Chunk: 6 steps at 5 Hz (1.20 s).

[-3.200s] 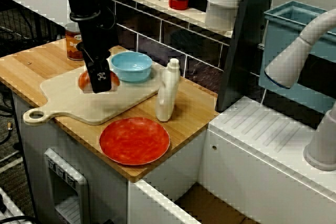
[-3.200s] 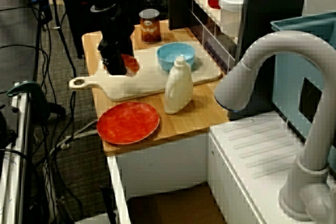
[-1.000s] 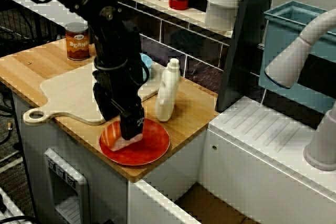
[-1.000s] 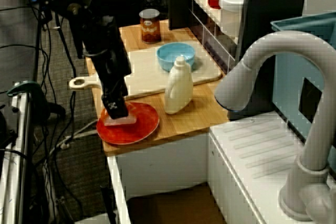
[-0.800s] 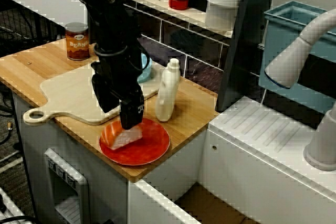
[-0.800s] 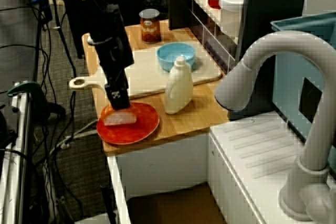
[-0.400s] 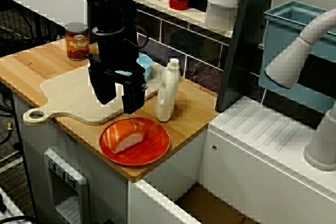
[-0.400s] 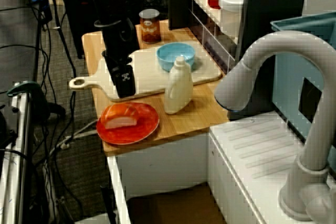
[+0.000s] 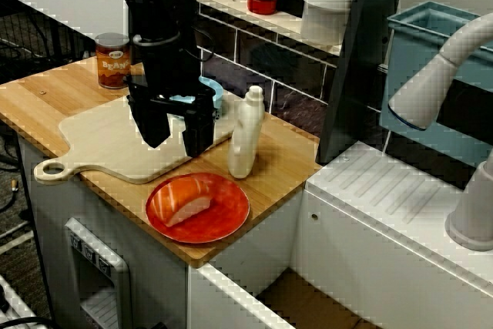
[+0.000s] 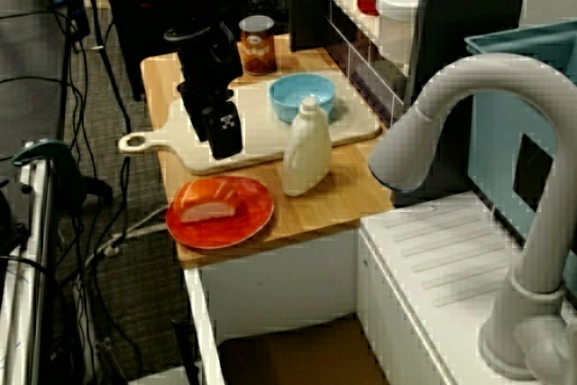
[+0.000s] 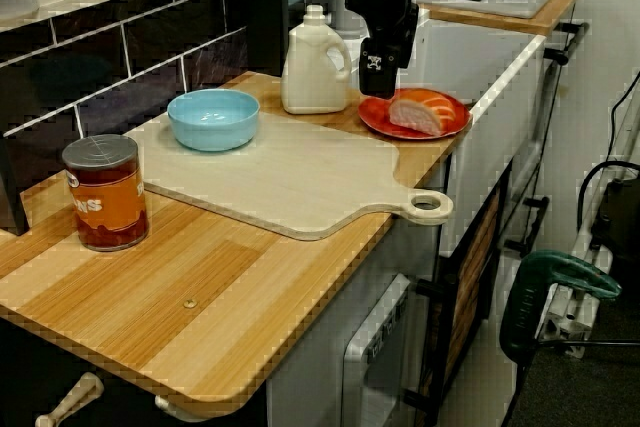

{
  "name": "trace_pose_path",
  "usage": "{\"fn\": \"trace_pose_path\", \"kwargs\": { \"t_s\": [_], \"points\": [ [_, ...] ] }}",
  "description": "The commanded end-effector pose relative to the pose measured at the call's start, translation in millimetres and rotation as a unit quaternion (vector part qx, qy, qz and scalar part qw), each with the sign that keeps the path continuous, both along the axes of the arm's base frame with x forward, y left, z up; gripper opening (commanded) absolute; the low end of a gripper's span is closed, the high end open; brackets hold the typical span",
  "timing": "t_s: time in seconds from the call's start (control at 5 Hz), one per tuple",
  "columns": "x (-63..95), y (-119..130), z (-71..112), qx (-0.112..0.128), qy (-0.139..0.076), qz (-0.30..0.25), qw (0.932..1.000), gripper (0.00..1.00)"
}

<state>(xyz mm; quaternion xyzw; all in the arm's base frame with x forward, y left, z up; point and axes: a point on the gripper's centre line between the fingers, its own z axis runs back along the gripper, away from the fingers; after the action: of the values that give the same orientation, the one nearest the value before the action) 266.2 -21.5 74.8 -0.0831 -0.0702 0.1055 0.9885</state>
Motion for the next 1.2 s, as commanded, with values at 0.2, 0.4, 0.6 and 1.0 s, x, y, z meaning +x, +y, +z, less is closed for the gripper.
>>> {"fn": "trace_pose_path", "kwargs": {
  "t_s": [0.2,0.4,0.6,1.0],
  "points": [
    [3.0,-18.4,26.7,0.042,-0.108,0.077,0.9903,1.00],
    [-2.4,-27.2,31.8,0.046,-0.125,0.097,0.9862,1.00],
    [-7.5,-38.4,28.6,0.058,-0.169,0.129,0.9754,1.00],
    [-8.4,-49.8,17.5,0.082,-0.229,0.171,0.9549,1.00]
  ]
}}
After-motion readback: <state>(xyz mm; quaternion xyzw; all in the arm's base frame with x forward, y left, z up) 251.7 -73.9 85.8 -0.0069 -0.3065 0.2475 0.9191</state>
